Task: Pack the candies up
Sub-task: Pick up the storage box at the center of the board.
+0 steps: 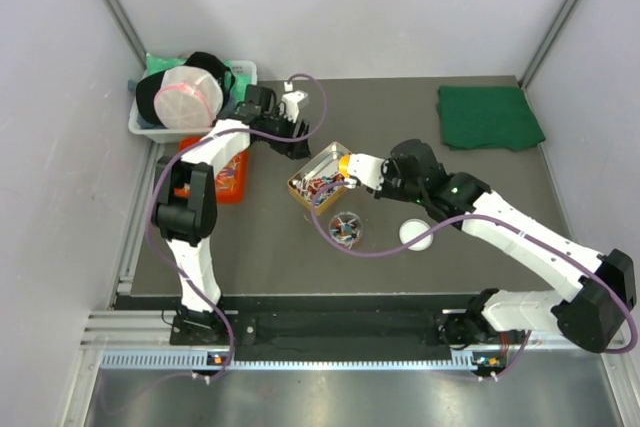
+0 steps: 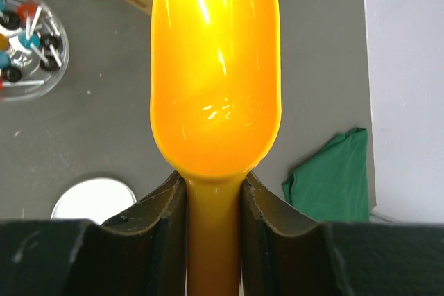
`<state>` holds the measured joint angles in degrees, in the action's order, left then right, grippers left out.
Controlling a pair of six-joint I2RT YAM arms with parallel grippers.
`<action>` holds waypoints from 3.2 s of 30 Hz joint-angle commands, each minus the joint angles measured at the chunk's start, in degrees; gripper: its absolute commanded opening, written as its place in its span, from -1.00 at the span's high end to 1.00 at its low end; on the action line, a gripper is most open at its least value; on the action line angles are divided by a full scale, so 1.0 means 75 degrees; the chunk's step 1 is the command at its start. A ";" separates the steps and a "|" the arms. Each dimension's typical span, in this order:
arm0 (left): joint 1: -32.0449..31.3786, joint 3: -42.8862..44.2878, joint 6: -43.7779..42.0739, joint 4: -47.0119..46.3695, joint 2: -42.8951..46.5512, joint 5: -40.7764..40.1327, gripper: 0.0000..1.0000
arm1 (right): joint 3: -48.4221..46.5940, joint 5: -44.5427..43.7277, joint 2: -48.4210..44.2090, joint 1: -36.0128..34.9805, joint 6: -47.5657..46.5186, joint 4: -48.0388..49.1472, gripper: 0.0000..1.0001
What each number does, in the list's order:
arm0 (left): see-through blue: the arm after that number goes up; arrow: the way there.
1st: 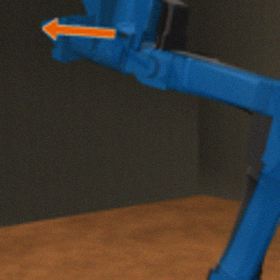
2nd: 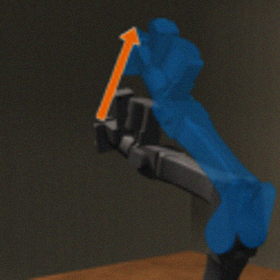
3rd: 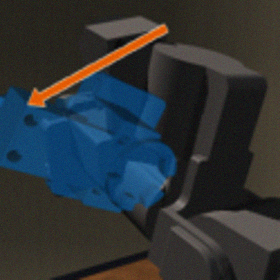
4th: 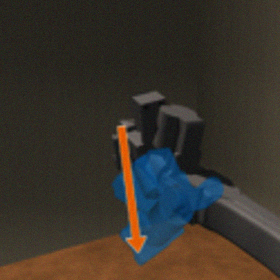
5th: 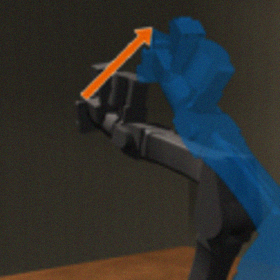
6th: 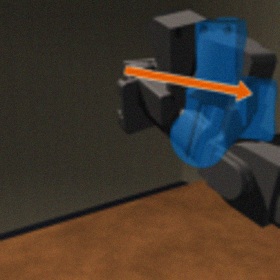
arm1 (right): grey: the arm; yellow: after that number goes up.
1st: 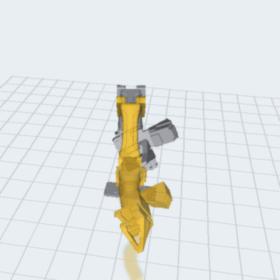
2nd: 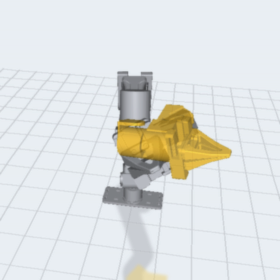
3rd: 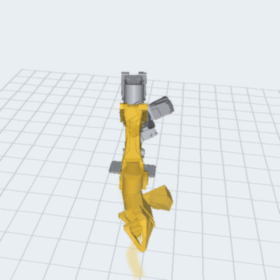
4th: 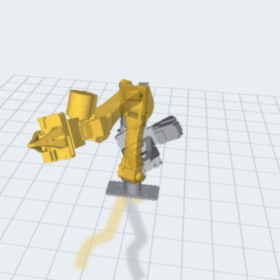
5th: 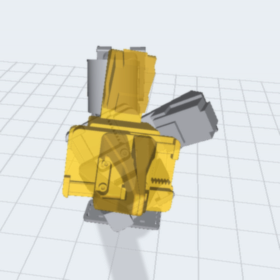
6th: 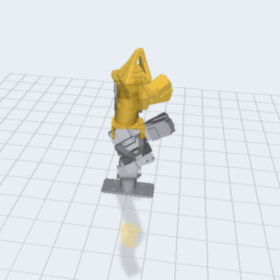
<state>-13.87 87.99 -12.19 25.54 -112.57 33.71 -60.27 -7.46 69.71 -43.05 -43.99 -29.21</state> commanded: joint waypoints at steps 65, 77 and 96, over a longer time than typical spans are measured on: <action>-0.1889 0.0374 -0.1200 -0.0605 -0.0366 -0.4320 1.00 | -0.1690 -0.2344 0.2013 -0.0905 -0.2607 -0.1179 1.00; -0.2311 0.0128 -0.1422 -0.0593 0.0092 -0.4425 1.00 | -0.2194 -0.3035 0.2997 -0.0940 -0.3310 -0.1015 1.00; -0.2557 -0.0083 -0.2254 -0.0839 0.0338 -0.4531 1.00 | -0.2850 -0.3516 0.4368 -0.0858 -0.4412 -0.0734 1.00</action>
<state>-32.01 87.11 -26.33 22.48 -115.72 -1.41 -77.47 -32.25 101.01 -49.50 -74.50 -37.04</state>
